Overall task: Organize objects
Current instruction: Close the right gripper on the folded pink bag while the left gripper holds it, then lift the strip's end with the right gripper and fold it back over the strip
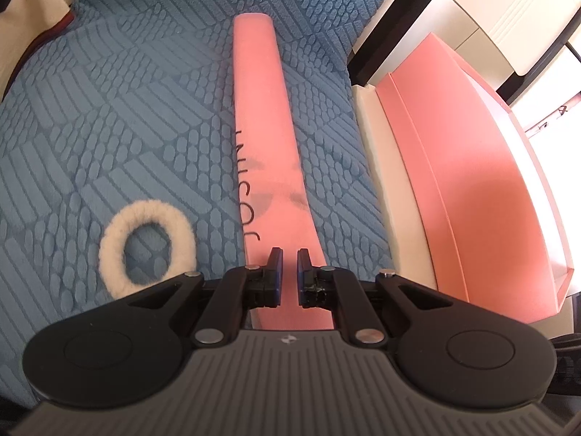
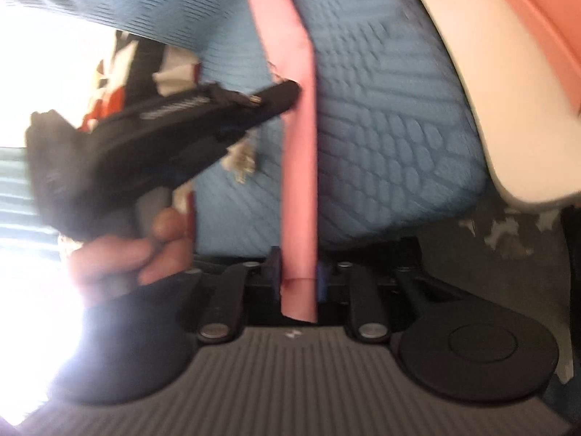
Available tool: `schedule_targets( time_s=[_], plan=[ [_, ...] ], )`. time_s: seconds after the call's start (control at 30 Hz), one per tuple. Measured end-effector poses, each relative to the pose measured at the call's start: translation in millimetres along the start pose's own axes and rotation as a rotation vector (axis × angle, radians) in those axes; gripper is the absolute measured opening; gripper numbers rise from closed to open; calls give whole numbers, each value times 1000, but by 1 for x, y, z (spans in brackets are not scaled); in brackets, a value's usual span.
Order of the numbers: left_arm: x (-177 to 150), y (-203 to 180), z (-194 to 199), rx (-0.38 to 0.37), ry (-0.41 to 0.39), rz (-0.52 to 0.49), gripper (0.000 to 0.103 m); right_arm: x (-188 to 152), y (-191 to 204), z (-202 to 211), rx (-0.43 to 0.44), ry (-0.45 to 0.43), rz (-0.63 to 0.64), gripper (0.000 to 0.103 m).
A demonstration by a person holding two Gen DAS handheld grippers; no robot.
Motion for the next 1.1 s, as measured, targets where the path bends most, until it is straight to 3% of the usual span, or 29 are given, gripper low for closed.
schedule_targets(
  time_s=[0.27,0.67,1.1],
  plan=[
    [23,4,-12,2,-6,-32,9,-2,14,36,81,-93,26,13],
    [61,20,-34,-41,-20,-54,9,28,40,50,194,-184,-19,13],
    [74,41,-48,-122,-30,82,9,75,70,54,274,-246,2,13]
  ],
)
Point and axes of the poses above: each gripper's, at about its wrist camera, not at the fingertips, and z roughly against the way its jaws point, y to its left, x to its top, the point moved 2 cm from there along -z, roughly the way its jaws point, and after that the axes turned 7 degrees about -z, right-handed, at the moved point
